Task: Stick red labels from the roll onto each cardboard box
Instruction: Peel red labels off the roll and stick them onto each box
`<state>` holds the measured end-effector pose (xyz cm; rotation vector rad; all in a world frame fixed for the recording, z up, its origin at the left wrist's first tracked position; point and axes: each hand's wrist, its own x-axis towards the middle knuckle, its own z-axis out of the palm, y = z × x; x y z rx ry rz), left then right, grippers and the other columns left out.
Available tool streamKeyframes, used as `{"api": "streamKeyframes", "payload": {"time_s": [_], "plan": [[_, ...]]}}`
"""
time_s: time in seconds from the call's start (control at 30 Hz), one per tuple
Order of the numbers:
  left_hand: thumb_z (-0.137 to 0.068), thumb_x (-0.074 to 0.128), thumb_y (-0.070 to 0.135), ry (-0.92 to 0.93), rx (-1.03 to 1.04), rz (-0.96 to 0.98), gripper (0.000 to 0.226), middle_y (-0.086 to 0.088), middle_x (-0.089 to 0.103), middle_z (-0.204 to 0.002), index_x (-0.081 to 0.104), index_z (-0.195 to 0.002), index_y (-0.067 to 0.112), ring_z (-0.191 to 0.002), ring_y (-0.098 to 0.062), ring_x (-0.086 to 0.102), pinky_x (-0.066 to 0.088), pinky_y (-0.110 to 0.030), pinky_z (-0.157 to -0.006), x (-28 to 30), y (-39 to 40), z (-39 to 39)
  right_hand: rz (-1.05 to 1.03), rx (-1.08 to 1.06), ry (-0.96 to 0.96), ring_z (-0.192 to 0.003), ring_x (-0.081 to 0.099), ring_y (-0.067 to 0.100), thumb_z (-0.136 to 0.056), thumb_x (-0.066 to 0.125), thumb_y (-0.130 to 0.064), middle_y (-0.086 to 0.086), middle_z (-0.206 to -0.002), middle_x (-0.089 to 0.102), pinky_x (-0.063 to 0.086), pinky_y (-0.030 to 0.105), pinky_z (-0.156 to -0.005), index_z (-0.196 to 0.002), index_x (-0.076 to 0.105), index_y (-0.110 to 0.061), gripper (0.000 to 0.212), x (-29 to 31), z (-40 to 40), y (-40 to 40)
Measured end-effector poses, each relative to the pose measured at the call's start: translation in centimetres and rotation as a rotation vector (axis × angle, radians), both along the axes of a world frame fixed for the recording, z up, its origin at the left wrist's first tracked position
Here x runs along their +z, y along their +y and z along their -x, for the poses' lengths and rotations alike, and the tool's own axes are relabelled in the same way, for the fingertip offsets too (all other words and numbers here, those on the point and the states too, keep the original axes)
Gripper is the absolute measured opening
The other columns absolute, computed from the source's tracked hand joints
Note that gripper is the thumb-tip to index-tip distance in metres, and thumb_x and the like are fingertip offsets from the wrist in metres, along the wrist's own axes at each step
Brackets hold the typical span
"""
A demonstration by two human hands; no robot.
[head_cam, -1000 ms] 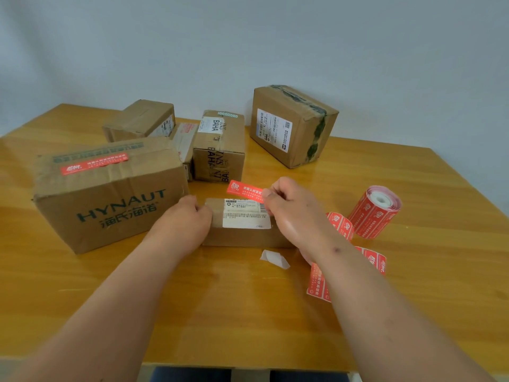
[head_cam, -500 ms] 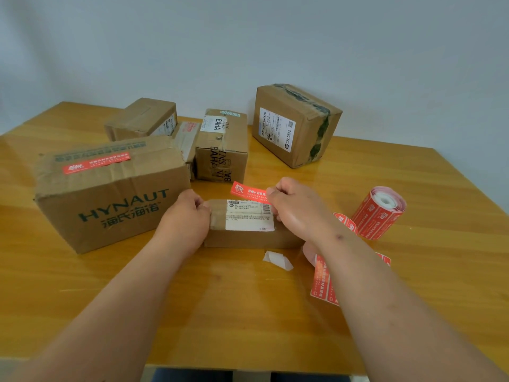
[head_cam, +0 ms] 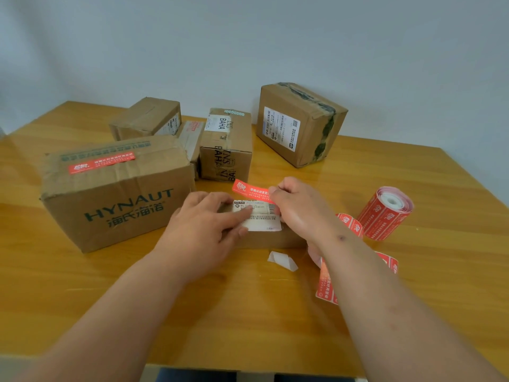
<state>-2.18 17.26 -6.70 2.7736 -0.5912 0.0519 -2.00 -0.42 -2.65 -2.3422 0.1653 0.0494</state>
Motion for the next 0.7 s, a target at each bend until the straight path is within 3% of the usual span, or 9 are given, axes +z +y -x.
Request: {"api": "streamKeyframes", "payload": {"time_s": [0.17, 0.23, 0.3, 0.37, 0.43, 0.6, 0.7], "plan": [[-0.094, 0.053, 0.045, -0.006, 0.025, 0.162, 0.031, 0.017, 0.047, -0.139, 0.061, -0.124, 0.046, -0.13, -0.016, 0.03, 0.026, -0.033, -0.109, -0.1, 0.2, -0.1, 0.003, 0.002, 0.006, -0.089, 0.059, 0.02, -0.1, 0.04, -0.037, 0.005, -0.093, 0.062, 0.04, 0.031, -0.064, -0.084, 0.051, -0.02, 0.026, 0.1, 0.1, 0.1], [-0.092, 0.06, 0.039, -0.012, 0.092, 0.323, 0.02, 0.02, 0.058, -0.126, 0.073, -0.107, 0.036, -0.12, -0.009, 0.043, 0.035, -0.026, -0.097, -0.1, 0.2, 0.1, 0.007, 0.015, 0.016, -0.085, 0.057, 0.017, -0.1, 0.04, -0.037, 0.003, -0.091, 0.061, 0.039, 0.029, -0.062, -0.083, 0.05, -0.021, 0.026, 0.1, 0.1, 0.0], [-0.092, 0.061, 0.034, 0.055, 0.192, 0.516, 0.016, 0.024, 0.065, -0.11, 0.076, -0.087, 0.03, -0.095, -0.004, 0.056, 0.044, -0.025, -0.078, 0.2, 0.2, 0.3, 0.011, 0.031, 0.021, -0.085, 0.057, 0.017, -0.1, 0.041, -0.037, 0.002, -0.092, 0.061, 0.039, 0.028, -0.062, -0.081, 0.05, -0.022, 0.025, 0.1, 0.2, -0.1], [-0.095, 0.057, 0.032, 0.134, 0.296, 0.674, 0.017, 0.019, 0.068, -0.094, 0.071, -0.086, 0.027, -0.077, -0.006, 0.059, 0.048, -0.026, -0.063, 0.7, 0.1, 0.5, 0.027, 0.051, 0.017, -0.083, 0.055, 0.016, -0.1, 0.041, -0.036, 0.002, -0.09, 0.06, 0.038, 0.028, -0.062, -0.079, 0.049, -0.023, 0.026, 0.1, 0.3, 0.0], [-0.099, 0.05, 0.032, 0.165, 0.374, 0.764, 0.018, 0.014, 0.066, -0.088, 0.066, -0.092, 0.028, -0.079, -0.006, 0.059, 0.044, -0.024, -0.06, 1.1, -0.1, 0.5, 0.041, 0.074, 0.014, -0.078, 0.051, 0.013, -0.1, 0.041, -0.035, 0.0, -0.086, 0.057, 0.035, 0.028, -0.06, -0.078, 0.049, -0.023, 0.026, 0.2, 0.3, 0.1], [-0.098, 0.047, 0.043, 0.2, 0.387, 0.725, 0.028, 0.005, 0.064, -0.086, 0.062, -0.086, 0.023, -0.077, -0.007, 0.056, 0.039, -0.023, -0.059, 1.7, -0.9, 0.1, 0.114, 0.144, 0.043, -0.071, 0.046, 0.01, -0.101, 0.04, -0.032, -0.003, -0.081, 0.052, 0.031, 0.026, -0.057, -0.078, 0.047, -0.022, 0.026, 0.9, 0.2, 0.5], [-0.093, 0.058, 0.038, 0.143, 0.401, 0.629, 0.019, 0.004, 0.057, -0.099, 0.063, -0.082, 0.023, -0.088, -0.012, 0.054, 0.046, -0.028, -0.073, 1.4, -1.0, -0.7, 0.134, 0.153, 0.061, -0.07, 0.045, 0.012, -0.1, 0.041, -0.029, -0.002, -0.081, 0.052, 0.03, 0.026, -0.056, -0.083, 0.051, -0.017, 0.023, 1.1, -0.1, 0.4]]}}
